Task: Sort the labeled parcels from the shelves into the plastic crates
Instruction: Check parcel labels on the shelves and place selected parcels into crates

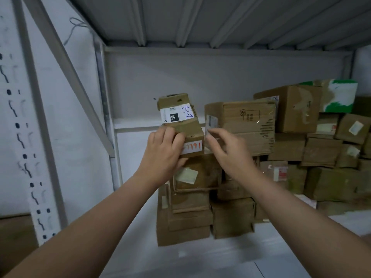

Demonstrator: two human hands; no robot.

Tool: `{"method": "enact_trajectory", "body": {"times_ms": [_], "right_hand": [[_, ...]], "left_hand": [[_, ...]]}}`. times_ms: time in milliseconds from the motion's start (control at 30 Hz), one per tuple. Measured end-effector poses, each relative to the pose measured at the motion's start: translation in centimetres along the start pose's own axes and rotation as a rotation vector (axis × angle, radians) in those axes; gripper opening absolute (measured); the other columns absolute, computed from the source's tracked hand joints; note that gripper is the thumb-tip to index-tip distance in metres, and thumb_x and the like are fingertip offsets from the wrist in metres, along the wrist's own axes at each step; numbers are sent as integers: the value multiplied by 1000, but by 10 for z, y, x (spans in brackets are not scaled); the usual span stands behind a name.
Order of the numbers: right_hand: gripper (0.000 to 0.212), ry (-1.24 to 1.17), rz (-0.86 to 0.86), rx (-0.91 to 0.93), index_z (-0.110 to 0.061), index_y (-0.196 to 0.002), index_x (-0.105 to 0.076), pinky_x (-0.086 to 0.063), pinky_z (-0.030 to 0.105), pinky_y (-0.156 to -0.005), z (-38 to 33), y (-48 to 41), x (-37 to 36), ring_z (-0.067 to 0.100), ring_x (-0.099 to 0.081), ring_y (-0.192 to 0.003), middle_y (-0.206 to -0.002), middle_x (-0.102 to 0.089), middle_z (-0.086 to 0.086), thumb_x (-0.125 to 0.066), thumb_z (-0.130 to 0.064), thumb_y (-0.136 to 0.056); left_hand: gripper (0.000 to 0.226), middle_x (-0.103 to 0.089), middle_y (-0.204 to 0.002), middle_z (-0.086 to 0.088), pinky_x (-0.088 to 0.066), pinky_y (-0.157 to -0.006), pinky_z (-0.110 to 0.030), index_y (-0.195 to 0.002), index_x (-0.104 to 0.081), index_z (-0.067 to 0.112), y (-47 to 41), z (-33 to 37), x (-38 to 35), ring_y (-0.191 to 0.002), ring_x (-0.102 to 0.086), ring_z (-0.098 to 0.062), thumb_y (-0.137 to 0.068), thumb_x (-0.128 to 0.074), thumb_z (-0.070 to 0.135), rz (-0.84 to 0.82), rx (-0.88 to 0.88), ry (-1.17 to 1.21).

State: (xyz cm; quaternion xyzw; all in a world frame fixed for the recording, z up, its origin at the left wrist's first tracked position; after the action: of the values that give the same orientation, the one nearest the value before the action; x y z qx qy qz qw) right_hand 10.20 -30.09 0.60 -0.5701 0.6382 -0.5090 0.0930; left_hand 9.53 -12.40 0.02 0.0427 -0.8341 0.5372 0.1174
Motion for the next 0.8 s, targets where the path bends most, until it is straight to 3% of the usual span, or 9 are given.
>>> {"method": "enact_trajectory", "body": {"times_ms": [133, 233, 300, 400, 467, 533, 600, 667, 800], "right_hand": [[37, -487, -51, -297, -22, -121, -54, -51, 13, -63, -27, -8, -24, 4, -65, -88, -105, -65, -5, -51, -47, -94], [41, -742, -45, -459, -18, -121, -57, -55, 29, -67, -33, -12, -41, 16, -70, -88, -106, -70, 5, -63, -43, -89], [45, -863, -3, -483, -17, -128, -53, -56, 37, -71, -34, -14, -50, 21, -71, -86, -104, -71, 9, -66, -32, -88], [66, -868, 37, -414, -26, -145, -32, -56, 46, -84, -37, -16, -58, 22, -70, -94, -109, -68, 6, -66, -27, -89], [80, -883, 57, -342, -38, -147, -19, -51, 50, -94, -42, -17, -60, 22, -67, -104, -117, -64, 4, -69, -32, -85], [95, -855, 64, -294, -51, -144, -12, -47, 53, -100, -47, -19, -64, 22, -61, -114, -126, -58, 5, -74, -45, -71], [104, -845, 33, -262, -53, -143, -6, -45, 53, -102, -53, -20, -67, 19, -60, -117, -131, -55, 3, -75, -46, -66], [104, -819, 25, -240, -48, -146, 0, -44, 51, -104, -57, -19, -64, 14, -60, -116, -130, -55, -1, -76, -37, -75], [94, -825, 299, -290, -44, -149, 2, -47, 43, -100, -52, -21, -25, 19, -55, -120, -138, -45, 9, -68, -35, -86]], "left_hand": [[56, -40, -108, -12, -32, -83, -39, -113, -43, 8, 18, -16, 11, -99, -39, -30, -73, -67, 39, 123, -37, 98], [52, -38, -118, -12, -34, -94, -41, -121, -42, 9, 28, -26, 16, -107, -40, -31, -81, -56, 39, 158, -112, 172], [55, -37, -125, -10, -30, -105, -31, -125, -42, 12, 32, -32, 21, -114, -39, -28, -84, -55, 46, 131, -101, 309], [57, -31, -136, -3, -24, -109, -12, -132, -35, 28, 35, -41, 30, -128, -34, -18, -86, -52, 58, 43, 284, 760], [61, -33, -138, 1, -33, -103, -13, -134, -30, 33, 34, -44, 32, -126, -40, -10, -85, -57, 57, -12, 696, 1052], [59, -50, -130, 1, -47, -94, -22, -133, -36, 26, 32, -44, 30, -110, -59, -11, -85, -61, 46, -114, 1013, 1433], [47, -63, -115, -5, -55, -86, -30, -129, -40, 19, 27, -44, 30, -95, -69, -18, -89, -62, 30, -93, 1136, 1656], [43, -67, -109, -9, -57, -84, -34, -128, -39, 15, 25, -49, 30, -89, -71, -21, -91, -62, 16, 39, 1164, 1681], [42, -67, -104, -3, -52, -93, -40, -126, -35, 18, 24, -67, 31, -94, -66, -18, -92, -59, 10, 158, 1177, 1558]]}}
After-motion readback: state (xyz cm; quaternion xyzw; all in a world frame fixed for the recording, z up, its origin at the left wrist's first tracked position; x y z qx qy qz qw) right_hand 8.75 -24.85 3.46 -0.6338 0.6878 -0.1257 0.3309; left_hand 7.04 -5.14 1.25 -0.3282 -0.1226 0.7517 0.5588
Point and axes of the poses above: each hand's wrist, its own y-axis away from the middle knuckle, its own x-axis out of the back of the hand, z = x × y, the point moved 3 cm from there along -y, towards the middle knuckle
